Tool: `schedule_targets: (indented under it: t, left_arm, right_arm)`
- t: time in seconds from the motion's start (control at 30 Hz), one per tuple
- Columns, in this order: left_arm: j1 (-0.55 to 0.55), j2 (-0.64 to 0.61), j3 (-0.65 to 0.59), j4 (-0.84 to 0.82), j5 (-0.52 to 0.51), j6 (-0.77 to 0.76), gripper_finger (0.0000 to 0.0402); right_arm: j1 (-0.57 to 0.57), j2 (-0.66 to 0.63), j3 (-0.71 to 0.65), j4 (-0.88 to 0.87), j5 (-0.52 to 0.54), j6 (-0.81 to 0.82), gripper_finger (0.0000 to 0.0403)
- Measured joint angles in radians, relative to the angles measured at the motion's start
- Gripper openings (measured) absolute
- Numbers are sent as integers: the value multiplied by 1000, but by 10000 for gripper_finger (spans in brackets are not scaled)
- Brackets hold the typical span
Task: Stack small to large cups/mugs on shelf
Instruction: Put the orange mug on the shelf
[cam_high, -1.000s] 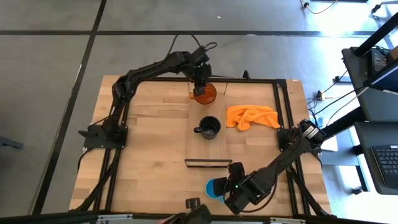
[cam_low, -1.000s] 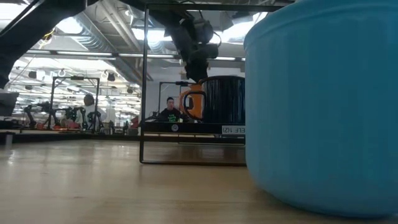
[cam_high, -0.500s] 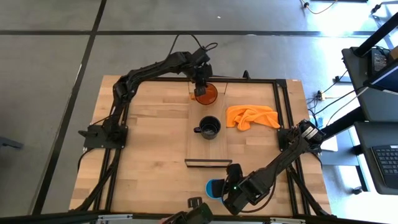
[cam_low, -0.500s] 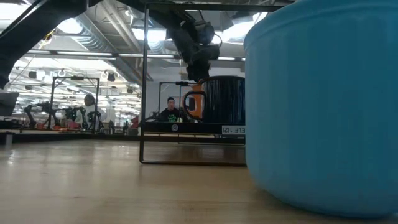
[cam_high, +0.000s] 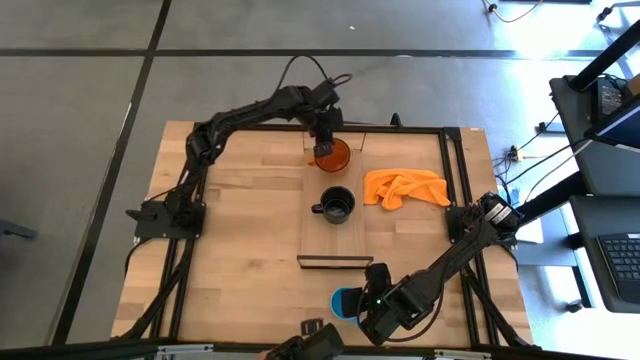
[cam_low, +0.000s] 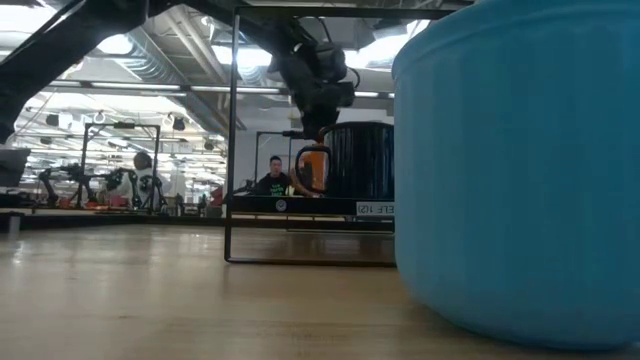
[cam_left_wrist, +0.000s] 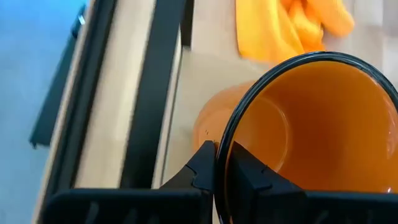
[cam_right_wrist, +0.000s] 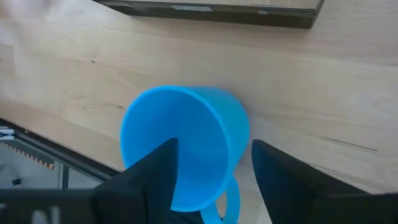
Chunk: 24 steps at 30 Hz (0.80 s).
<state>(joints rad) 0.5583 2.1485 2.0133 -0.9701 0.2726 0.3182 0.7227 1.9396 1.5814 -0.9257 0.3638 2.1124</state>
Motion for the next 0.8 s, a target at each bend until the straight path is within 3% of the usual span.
schedule_targets:
  t: [0.27,0.43,0.8]
  left_arm:
    - [-2,-4,0,-36,2,-2,21]
    - [-15,6,-8,-49,89,-6,39]
    - [-28,0,-5,-33,87,2,46]
  right_arm:
    - [0,0,0,-3,-1,0,204]
    - [0,0,0,1,-15,0,204]
    - [1,1,0,0,-18,0,204]
